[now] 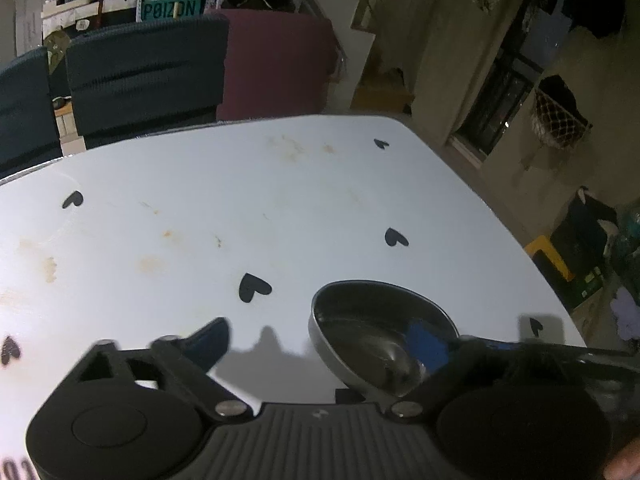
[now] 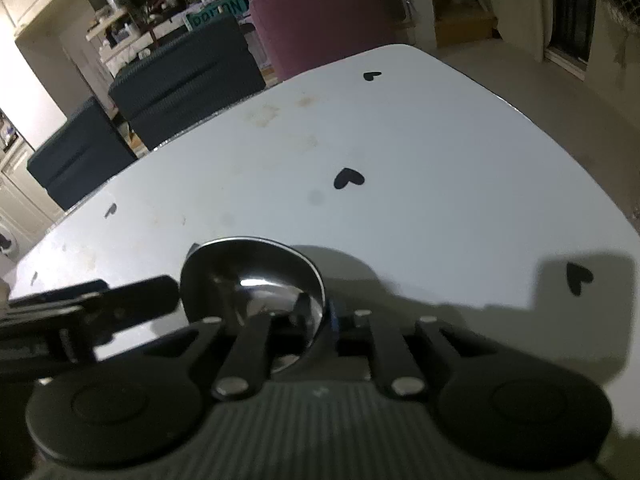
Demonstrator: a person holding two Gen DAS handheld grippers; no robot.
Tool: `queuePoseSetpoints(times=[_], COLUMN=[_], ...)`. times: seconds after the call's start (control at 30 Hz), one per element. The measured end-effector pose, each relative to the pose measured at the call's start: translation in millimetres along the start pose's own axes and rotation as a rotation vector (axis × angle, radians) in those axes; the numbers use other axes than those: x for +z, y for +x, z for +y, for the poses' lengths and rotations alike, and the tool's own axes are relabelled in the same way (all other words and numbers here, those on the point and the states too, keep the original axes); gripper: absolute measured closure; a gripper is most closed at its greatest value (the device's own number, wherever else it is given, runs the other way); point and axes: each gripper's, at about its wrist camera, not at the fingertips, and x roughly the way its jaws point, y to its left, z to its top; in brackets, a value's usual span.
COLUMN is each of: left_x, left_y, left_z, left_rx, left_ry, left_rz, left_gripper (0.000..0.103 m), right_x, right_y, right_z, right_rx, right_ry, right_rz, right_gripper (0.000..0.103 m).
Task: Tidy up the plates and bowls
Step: 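Lift the round steel bowl off the table with both grippers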
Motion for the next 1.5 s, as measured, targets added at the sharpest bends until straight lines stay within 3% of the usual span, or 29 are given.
queuePoseSetpoints(times=[0.03, 0.1, 0.27, 0.47, 0.63, 0.93, 1.03, 1.1, 1.2, 1.27, 1.33, 1.5], left_x=[1.5, 4.3, 6.1, 5.5, 4.5, -0.9, -3.0, -4.2, -5.6, -6.0, -6.4, -8.9], left_y=[2.4, 6.9, 21.0, 29.0, 32.9, 30.2, 28.6, 27.0, 26.0, 24.8, 23.3, 15.7], left_z=[0.0, -0.4, -9.0, -10.9, -2.1, 6.9, 9.0, 7.9, 1.0, 0.0, -0.9, 4.2], left_rx=[0.002, 0.0, 0.03, 0.104, 0.138, 0.125, 0.074, 0.04, 0.037, 0.024, 0.026, 0.02], left_ry=[-0.004, -0.014, 0.035, 0.054, 0.043, 0.026, 0.004, 0.008, 0.043, 0.033, 0.034, -0.001], left_rz=[0.003, 0.002, 0.027, 0.028, 0.043, 0.049, 0.056, 0.067, 0.072, 0.072, 0.07, 0.049], left_gripper=[0.021, 0.027, 0.033, 0.044, 0.044, 0.045, 0.063, 0.082, 0.092, 0.095, 0.095, 0.097], right_x=[-0.5, -1.4, -3.2, -5.6, -7.0, -3.6, -5.0, -4.8, -3.8, -5.2, -5.4, -4.4], right_y=[-1.3, -3.4, -7.0, -7.2, -2.2, -4.6, -5.9, -6.2, -5.7, -5.5, -5.6, -7.7], right_z=[0.1, 0.6, -5.6, -2.7, 1.2, -5.3, -3.1, -3.1, -1.4, 0.4, 3.4, 9.8], right_rx=[-0.017, -0.044, -0.023, -0.015, -0.023, -0.049, -0.046, -0.039, -0.023, -0.016, 0.002, -0.006], right_ry=[0.005, 0.002, 0.042, 0.017, -0.012, 0.023, 0.02, 0.029, 0.031, 0.02, 0.003, -0.019], right_rz=[0.002, 0.009, 0.053, 0.065, 0.05, 0.004, 0.009, 0.017, 0.023, 0.027, 0.03, 0.024], right_gripper=[0.064, 0.056, 0.056, 0.062, 0.064, 0.066, 0.07, 0.07, 0.071, 0.078, 0.093, 0.095])
